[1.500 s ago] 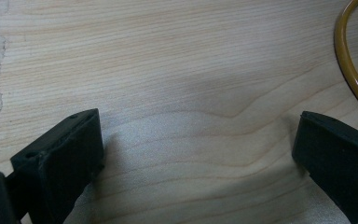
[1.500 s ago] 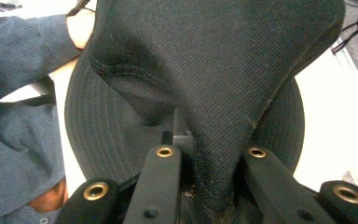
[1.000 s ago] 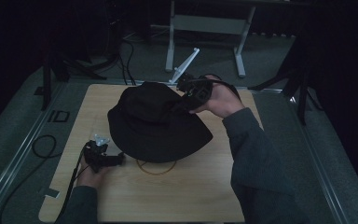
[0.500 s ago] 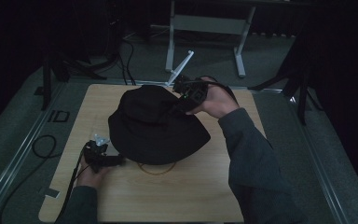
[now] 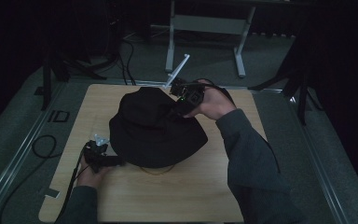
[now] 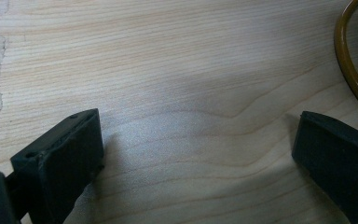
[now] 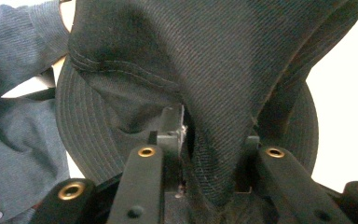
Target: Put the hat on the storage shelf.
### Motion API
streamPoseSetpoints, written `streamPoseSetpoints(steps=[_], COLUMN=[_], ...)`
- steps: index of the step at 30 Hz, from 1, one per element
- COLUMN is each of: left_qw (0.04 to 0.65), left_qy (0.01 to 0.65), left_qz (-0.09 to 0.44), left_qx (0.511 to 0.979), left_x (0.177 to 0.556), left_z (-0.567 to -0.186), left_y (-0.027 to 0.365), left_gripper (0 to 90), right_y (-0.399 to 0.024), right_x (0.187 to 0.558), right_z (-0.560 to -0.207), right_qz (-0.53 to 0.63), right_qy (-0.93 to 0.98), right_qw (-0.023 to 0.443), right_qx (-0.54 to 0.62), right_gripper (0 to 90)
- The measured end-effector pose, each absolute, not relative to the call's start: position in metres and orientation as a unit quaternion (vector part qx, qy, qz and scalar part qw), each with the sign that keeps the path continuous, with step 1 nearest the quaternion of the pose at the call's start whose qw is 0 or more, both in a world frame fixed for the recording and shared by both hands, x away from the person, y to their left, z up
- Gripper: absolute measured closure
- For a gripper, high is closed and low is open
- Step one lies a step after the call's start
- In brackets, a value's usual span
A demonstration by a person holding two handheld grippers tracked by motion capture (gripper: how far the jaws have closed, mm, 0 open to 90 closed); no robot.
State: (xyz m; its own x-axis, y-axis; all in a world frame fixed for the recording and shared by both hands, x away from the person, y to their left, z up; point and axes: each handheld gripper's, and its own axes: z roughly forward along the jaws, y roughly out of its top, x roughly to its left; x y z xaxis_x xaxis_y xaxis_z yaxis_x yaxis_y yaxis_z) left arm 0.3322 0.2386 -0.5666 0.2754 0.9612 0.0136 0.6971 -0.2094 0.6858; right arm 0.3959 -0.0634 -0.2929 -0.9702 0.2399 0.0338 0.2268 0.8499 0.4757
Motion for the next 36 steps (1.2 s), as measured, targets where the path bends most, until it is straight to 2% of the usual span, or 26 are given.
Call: streamPoseSetpoints(steps=[2,6,10,19,20,27,36], left_qw=[0.291,0.291,0.291,0.291,0.291,0.291,0.292], left_qy=[0.557,0.557,0.557,0.557,0.557,0.558,0.558], left_qz=[0.227,0.227,0.227,0.227,0.227,0.227,0.228], left_qx=[0.744,0.744,0.744,0.744,0.744,0.743,0.743], left_x=[0.332,0.332,0.332,0.332,0.332,0.332,0.332], left_z=[-0.567,-0.567,-0.567,-0.567,-0.567,-0.567,-0.567], left_y=[0.239,0.239,0.239,0.239,0.239,0.239,0.238], left_gripper=[2.0,2.0,2.0,2.0,2.0,2.0,2.0], right_y=[-0.063,-0.063,-0.064,-0.074,-0.076,-0.075,-0.065], right_x=[0.396,0.399,0.401,0.402,0.402,0.4,0.399], right_z=[-0.293,-0.294,-0.292,-0.278,-0.276,-0.271,-0.285], right_qz=[0.245,0.245,0.255,0.289,0.296,0.31,0.276], right_qy=[0.962,0.96,0.956,0.945,0.942,0.938,0.951], right_qw=[0.013,0.008,0.002,0.013,0.013,0.015,-0.002], right_qx=[0.122,0.134,0.147,0.156,0.157,0.153,0.139], right_gripper=[69.9,57.8,51.7,47.5,48.5,71.3,76.5])
